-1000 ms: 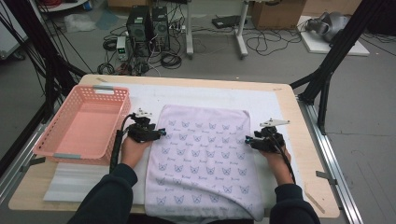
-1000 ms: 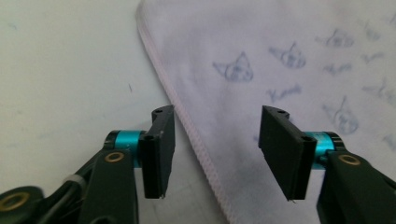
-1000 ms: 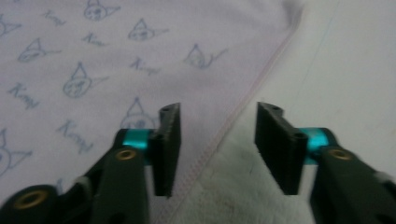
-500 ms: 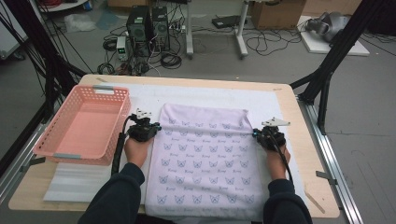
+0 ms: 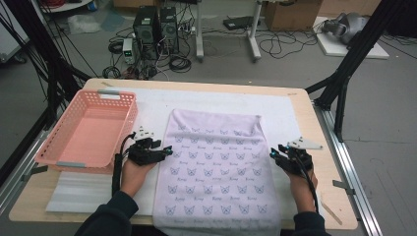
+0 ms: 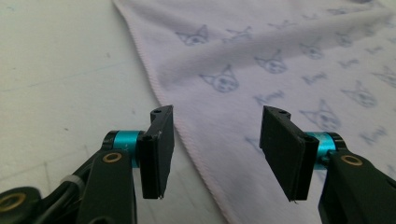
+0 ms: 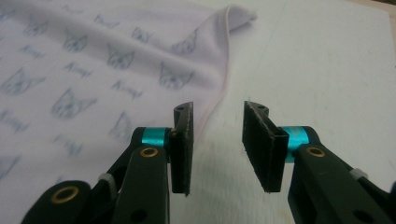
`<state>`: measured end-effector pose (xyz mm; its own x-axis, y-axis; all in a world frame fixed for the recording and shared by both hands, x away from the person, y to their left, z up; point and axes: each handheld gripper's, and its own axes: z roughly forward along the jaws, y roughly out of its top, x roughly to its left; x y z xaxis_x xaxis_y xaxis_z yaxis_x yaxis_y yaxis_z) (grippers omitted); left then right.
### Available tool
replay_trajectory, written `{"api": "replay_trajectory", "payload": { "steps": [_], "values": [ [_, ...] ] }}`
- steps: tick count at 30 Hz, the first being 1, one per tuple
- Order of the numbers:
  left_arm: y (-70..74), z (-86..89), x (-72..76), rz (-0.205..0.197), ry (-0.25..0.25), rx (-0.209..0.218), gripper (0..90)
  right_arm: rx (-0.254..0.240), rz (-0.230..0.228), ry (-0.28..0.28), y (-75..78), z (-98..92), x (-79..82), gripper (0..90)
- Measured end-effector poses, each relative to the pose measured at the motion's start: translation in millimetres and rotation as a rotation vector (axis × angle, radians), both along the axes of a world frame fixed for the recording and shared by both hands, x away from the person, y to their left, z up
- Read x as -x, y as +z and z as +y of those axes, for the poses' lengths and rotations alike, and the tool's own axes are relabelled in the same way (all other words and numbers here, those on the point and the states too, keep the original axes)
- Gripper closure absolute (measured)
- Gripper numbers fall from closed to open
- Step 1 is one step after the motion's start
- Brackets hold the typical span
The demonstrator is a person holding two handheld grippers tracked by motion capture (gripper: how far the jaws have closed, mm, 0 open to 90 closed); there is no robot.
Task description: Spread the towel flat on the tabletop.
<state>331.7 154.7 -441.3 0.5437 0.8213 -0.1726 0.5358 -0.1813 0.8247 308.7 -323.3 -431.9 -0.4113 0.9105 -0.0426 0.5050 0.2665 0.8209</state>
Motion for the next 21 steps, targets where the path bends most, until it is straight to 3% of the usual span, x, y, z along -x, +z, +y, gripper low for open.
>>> {"api": "replay_trajectory", "payload": {
  "steps": [5, 9, 13, 15, 19, 21],
  "values": [
    [-0.2, 0.0, 24.1, 0.005, -0.054, 0.031, 43.2, -0.026, 0.019, 0.033, -0.3, -9.5, 35.8, 56.1],
    [-2.4, 2.0, 40.9, 0.030, -0.073, 0.023, 43.6, -0.066, 0.037, 0.077, -0.8, -13.7, 64.1, 52.4],
    [-5.5, 3.5, 55.8, 0.056, -0.080, 0.005, 46.6, -0.083, 0.068, 0.137, -4.9, -7.4, 79.9, 52.2],
    [-8.6, 5.3, 66.8, 0.063, -0.110, -0.003, 53.5, -0.076, 0.089, 0.162, -8.4, -1.5, 85.6, 54.5],
    [-8.1, 9.2, 88.0, 0.082, -0.137, 0.010, 60.5, -0.060, 0.152, 0.178, -16.4, 4.4, 90.1, 61.2],
    [-8.4, 10.2, 98.4, 0.094, -0.150, 0.021, 61.8, -0.044, 0.156, 0.164, -16.5, 5.5, 93.2, 64.0]
  ]
}}
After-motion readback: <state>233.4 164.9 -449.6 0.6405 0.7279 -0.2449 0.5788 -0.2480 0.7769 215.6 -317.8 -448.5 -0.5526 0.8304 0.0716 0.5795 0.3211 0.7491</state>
